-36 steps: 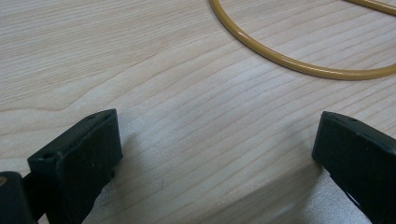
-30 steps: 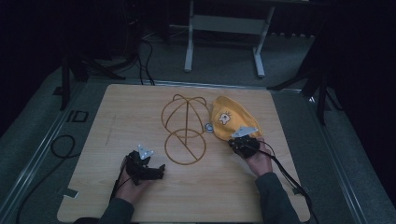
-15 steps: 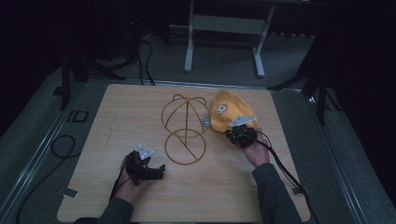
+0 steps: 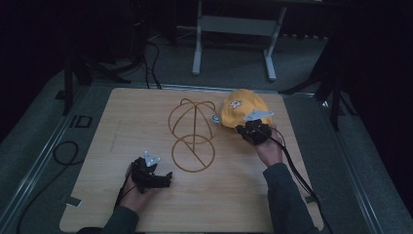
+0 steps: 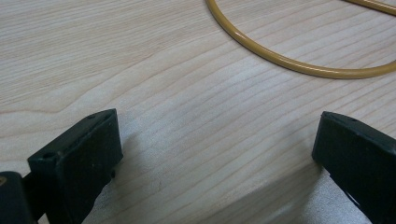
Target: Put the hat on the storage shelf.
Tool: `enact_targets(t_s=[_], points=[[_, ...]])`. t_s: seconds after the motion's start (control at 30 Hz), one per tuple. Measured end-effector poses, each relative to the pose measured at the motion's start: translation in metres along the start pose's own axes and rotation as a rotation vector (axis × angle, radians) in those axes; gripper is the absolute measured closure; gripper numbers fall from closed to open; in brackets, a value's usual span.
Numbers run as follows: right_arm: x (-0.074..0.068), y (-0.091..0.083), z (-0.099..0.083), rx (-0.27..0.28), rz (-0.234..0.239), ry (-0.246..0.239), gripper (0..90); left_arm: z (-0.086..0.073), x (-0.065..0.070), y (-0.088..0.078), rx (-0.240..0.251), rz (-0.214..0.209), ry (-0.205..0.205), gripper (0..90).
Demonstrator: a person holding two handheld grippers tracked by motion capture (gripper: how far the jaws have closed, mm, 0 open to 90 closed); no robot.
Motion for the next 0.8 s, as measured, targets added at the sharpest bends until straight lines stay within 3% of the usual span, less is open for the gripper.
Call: enact_targets(t_s=[0.8], points=[[0.025,-0.039,0.033,0.092,-0.038,0.056,86.8,0.0,0.0,0.0,-0.001,-0.002,0.001,1.5]])
Point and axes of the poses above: each handheld gripper's, and its own axes: y roughly forward along the jaws, z roughly out of its top, x roughly to its right, the point moved 6 cm from there along y, roughly forward along the jaws, and after that the axes turned 12 degrees about -y, right-handed, at the moved point
